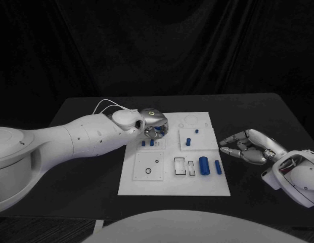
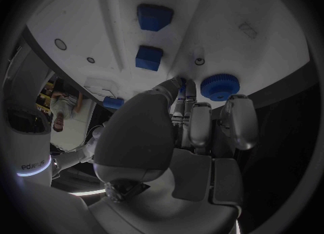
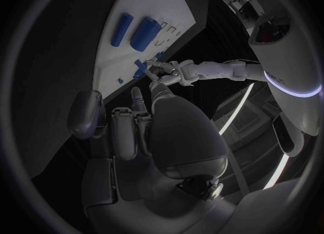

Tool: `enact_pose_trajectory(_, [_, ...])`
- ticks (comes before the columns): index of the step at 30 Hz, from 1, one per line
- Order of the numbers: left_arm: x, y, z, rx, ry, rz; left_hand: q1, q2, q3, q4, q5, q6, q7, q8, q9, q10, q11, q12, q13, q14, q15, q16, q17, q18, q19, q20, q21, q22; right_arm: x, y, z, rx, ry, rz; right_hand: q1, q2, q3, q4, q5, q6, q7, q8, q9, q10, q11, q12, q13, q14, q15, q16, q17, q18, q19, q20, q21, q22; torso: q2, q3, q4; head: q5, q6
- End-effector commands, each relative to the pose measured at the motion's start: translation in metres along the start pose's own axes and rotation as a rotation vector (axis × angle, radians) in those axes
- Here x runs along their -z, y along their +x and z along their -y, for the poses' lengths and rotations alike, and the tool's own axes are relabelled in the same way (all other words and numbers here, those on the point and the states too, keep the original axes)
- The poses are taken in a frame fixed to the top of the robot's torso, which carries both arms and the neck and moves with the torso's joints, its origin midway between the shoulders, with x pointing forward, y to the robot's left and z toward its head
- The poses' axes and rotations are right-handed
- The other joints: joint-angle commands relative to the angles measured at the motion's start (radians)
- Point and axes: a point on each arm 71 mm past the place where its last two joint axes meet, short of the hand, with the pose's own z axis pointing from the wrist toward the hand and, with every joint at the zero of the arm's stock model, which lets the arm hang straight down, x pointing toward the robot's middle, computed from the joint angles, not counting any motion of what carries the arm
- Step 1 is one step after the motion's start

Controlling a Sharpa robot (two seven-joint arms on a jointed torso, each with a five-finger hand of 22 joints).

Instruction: Assemble the parts on the task board

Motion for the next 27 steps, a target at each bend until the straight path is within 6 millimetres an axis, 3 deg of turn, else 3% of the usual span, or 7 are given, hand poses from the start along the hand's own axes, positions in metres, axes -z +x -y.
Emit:
enact_pose_trajectory(1, [0.001, 0.004, 0.002, 0.0, 0.011, -0.001, -0.005, 0.005, 0.008, -0.007, 0.007, 0.019, 0.002, 0.009, 0.006, 0.025, -0.002, -0.006, -0.005, -0.007, 0.0, -0.004, -0.005, -0.009, 0.0, -0.005, -0.003, 0.173, 0.0, 0.002, 0.001, -0.001, 0.007, -0.006, 0.009, 0.004, 0.003, 0.0, 0.005, 0.01, 0.0, -0.003, -0.001, 0.072, 0.0, 0.002, 0.22, 0.072, -0.004, -0.001, 0.141, 0.009, 0.0, 0.0, 0.0, 0.148, 0.0, 0.0003, 0.0003, 0.0, 0.0])
enact_pose_trajectory(10, [0.01, 0.0, 0.001, 0.002, 0.011, 0.028, -0.013, 0.001, 0.012, -0.019, -0.009, 0.04, 0.005, 0.011, 0.007, 0.061, -0.001, -0.03, -0.022, -0.027, 0.0, -0.035, -0.066, -0.006, -0.005, -0.006, -0.015, 0.169, 0.0, 0.001, 0.001, -0.001, 0.013, -0.005, 0.01, 0.005, 0.004, -0.001, 0.004, 0.01, 0.0, -0.003, -0.001, 0.071, 0.0, 0.001, 0.219, 0.072, -0.003, -0.002, 0.14, 0.009, -0.001, 0.001, -0.001, 0.147, -0.003, 0.0001, 0.0006, -0.002, 0.0])
enact_pose_trajectory(21, [0.026, -0.057, -0.02, 0.052, -0.015, 0.113, -0.013, -0.007, 0.017, -0.026, -0.006, 0.038, 0.011, 0.004, 0.004, 0.066, 0.004, -0.047, -0.032, -0.03, 0.001, -0.042, -0.078, -0.005, -0.01, -0.006, -0.026, 0.167, 0.001, 0.001, 0.003, 0.001, 0.019, -0.005, 0.01, 0.005, 0.005, -0.001, 0.002, 0.01, 0.001, -0.003, -0.001, 0.068, 0.0, -0.002, 0.216, 0.071, -0.003, -0.005, 0.137, 0.01, -0.002, 0.001, -0.007, 0.146, -0.001, 0.0007, -0.0003, -0.002, 0.0])
enact_pose_trajectory(27, [0.034, -0.068, -0.029, 0.059, -0.031, 0.114, -0.01, -0.008, 0.019, -0.031, -0.004, 0.049, 0.011, 0.007, 0.005, 0.073, 0.003, -0.049, -0.033, -0.033, 0.002, -0.046, -0.085, -0.004, -0.013, -0.006, -0.032, 0.165, 0.0, 0.001, 0.003, 0.001, 0.019, -0.008, 0.01, 0.005, 0.005, -0.001, 0.002, 0.01, 0.001, -0.003, -0.001, 0.068, 0.0, -0.002, 0.216, 0.071, -0.003, -0.005, 0.137, 0.01, -0.002, 0.001, -0.007, 0.146, -0.002, 0.0016, -0.0006, 0.003, 0.0])
